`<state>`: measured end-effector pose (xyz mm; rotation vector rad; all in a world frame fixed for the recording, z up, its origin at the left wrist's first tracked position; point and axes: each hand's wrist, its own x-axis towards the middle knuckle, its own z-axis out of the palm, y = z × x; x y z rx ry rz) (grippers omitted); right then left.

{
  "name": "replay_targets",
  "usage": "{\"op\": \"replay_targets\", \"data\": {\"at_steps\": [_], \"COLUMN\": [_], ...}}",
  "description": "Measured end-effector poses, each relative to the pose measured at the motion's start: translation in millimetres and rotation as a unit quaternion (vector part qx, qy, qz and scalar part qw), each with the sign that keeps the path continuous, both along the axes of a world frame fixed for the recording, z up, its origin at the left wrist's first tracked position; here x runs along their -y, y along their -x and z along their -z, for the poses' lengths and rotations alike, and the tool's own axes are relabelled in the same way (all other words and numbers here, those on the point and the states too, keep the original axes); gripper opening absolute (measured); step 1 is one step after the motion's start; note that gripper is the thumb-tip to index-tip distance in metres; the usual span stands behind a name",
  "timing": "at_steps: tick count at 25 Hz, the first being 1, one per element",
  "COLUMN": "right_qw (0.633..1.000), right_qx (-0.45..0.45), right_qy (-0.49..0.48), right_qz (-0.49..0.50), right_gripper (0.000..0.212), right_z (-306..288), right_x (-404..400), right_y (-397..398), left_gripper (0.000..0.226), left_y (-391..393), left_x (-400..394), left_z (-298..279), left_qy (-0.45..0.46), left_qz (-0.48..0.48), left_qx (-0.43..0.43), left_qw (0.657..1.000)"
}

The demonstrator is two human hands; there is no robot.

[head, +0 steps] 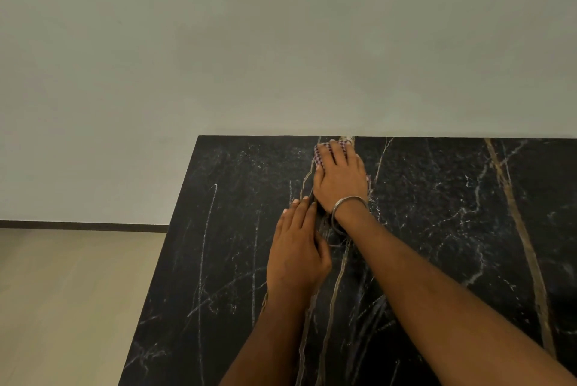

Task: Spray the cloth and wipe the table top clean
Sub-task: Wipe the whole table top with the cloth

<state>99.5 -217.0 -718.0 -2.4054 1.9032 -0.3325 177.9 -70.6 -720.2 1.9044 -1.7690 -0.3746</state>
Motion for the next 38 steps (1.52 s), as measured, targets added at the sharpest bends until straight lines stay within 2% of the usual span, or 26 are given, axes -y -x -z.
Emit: {"op": "replay_targets", "data": {"at_steps": [3,7,10,17,19,22,24,30,33,38], "right_qw": [1.0,0.998,0.996,1.0,1.0,0.997,0.995,0.999,1.0,0.995], "right_qx": [0.004,-0.007,-0.006,0.004,-0.002,-0.007,-0.008,0.006,0.009,-0.004], "right_qy": [0.007,0.02,0.021,0.006,0.012,0.011,0.007,0.006,0.0,-0.003], "right_qz": [-0.014,0.064,0.085,-0.007,0.005,0.078,0.097,0.044,0.01,0.102], "right_gripper": [0.05,0.052,0.052,0.05,0.05,0.051,0.052,0.052,0.051,0.052], "right_z": [-0.9,2.7,2.2,-2.2,-2.4,-0.4,-0.2,-3.7,-6.5,-2.9], "right_x": [-6.3,1.5,-3.2,-56.7,-58.6,-59.9,-66.9,-126.7,-139.5,-135.5], "right_y": [9.7,53.6,53.1,6.9,28.9,69.9,71.3,3.2,6.4,68.5], "left_gripper": [0.057,0.055,0.055,0.051,0.05,0.05,0.049,0.049,0.05,0.051], "left_y": [-1.4,-2.2,-1.7,-8.0,-18.8,-41.4,-54.3,-76.0,-83.4,-88.3], "left_x": [-0.3,-1.1,-1.2,-2.4,-7.8,-16.8,-22.5,-38.3,-50.5,-62.8], "left_z": [0.0,0.8,0.6,-5.4,-6.5,-3.5,-1.0,-3.2,-3.6,2.7], "left_qy": [-0.005,0.005,0.011,0.013,0.013,0.009,0.007,0.003,-0.002,0.001], "left_qz": [0.006,0.003,0.006,0.016,0.031,0.031,0.029,0.013,0.001,0.001], "left_qx": [-0.002,-0.005,-0.003,-0.068,-0.044,-0.017,-0.003,0.017,0.017,0.015], "left_qw": [1.0,1.0,1.0,0.997,0.998,0.999,1.0,1.0,1.0,1.0]}}
